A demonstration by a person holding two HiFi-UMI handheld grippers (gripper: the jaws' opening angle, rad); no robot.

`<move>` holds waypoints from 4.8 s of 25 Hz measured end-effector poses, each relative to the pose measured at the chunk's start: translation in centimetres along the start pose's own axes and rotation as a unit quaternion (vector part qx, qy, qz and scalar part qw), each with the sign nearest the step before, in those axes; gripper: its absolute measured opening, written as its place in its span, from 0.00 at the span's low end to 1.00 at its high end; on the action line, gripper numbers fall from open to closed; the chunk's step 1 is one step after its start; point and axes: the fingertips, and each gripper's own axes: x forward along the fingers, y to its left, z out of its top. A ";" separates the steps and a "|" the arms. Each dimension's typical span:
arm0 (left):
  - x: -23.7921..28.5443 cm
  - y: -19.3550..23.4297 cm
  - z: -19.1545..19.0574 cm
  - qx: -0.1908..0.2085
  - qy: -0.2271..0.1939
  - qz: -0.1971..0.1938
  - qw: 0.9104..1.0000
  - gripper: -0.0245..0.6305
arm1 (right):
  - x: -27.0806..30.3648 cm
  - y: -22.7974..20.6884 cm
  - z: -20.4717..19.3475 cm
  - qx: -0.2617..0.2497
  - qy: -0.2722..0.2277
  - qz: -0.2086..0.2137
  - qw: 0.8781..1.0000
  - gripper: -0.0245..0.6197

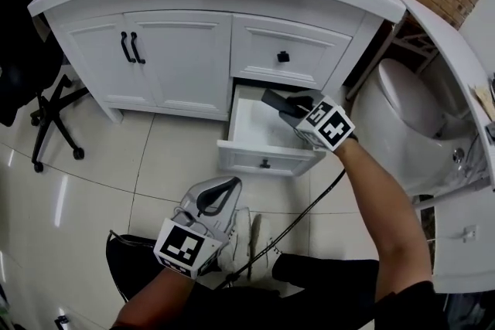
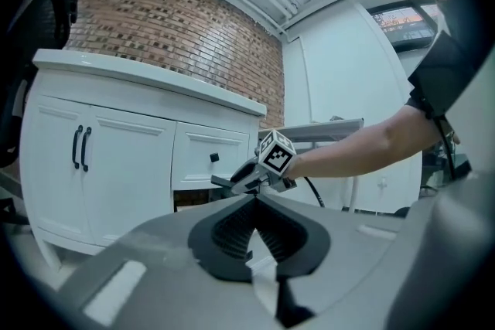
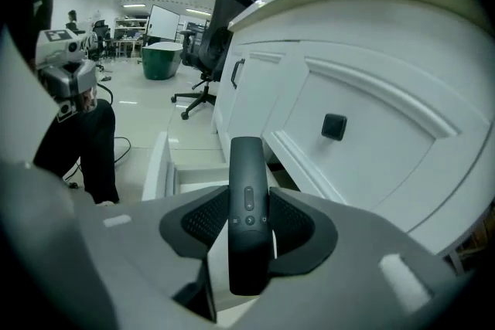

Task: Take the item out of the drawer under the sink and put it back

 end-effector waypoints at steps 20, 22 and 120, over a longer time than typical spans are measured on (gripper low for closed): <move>-2.2 -1.6 3.2 -0.011 -0.032 -0.007 0.999 0.04 | -17.1 11.3 2.3 0.217 -0.236 -0.055 0.946 0.30; -2.3 -2.0 3.6 -0.014 -0.036 -0.011 0.999 0.04 | -18.5 12.4 2.1 0.229 -0.250 -0.061 0.939 0.30; 2.6 2.5 -0.7 -0.036 -0.017 -0.008 0.999 0.05 | 4.6 -1.2 -2.4 0.002 0.042 -0.006 0.999 0.30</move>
